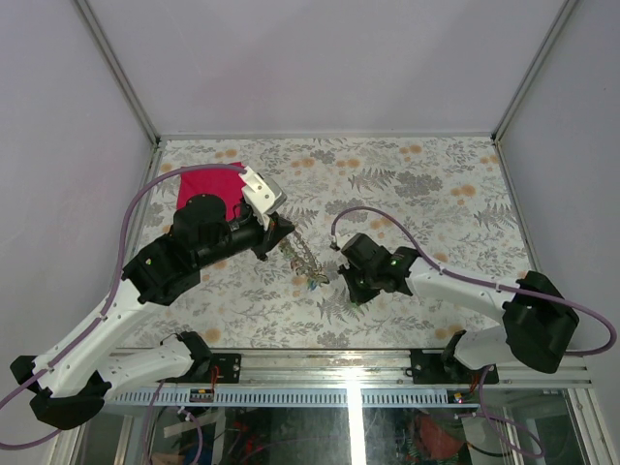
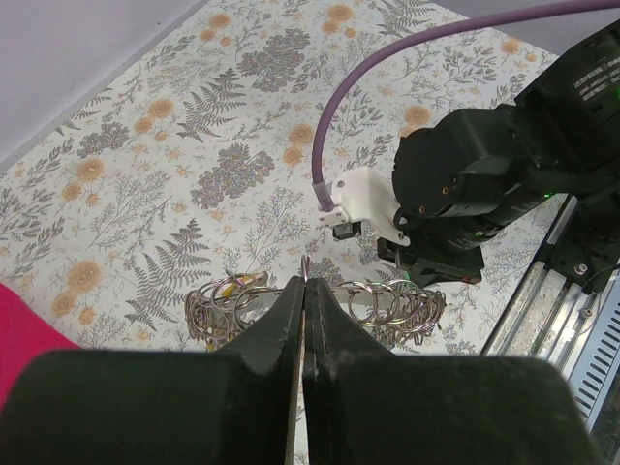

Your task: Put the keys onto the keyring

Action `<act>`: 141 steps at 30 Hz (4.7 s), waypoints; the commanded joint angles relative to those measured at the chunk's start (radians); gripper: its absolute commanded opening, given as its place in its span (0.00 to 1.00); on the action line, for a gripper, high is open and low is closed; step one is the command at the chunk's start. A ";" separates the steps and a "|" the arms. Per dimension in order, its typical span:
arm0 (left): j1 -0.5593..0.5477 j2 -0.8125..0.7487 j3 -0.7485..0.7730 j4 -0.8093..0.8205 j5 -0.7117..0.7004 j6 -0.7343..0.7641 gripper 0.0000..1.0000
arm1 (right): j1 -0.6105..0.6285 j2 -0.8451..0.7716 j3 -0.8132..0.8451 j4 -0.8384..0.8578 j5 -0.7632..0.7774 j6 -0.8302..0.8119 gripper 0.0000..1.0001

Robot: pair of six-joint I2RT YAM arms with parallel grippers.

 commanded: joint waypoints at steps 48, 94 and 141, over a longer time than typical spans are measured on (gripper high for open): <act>-0.007 0.032 -0.106 0.295 0.286 0.061 0.00 | 0.009 -0.420 0.343 0.052 -0.116 -0.402 0.00; -0.058 -0.047 -0.109 0.178 -0.048 0.052 0.00 | 0.009 -0.473 0.088 0.017 0.164 -0.095 0.30; -0.059 -0.178 0.003 0.029 -0.223 0.073 0.00 | 0.215 0.303 0.124 0.140 0.083 0.114 0.50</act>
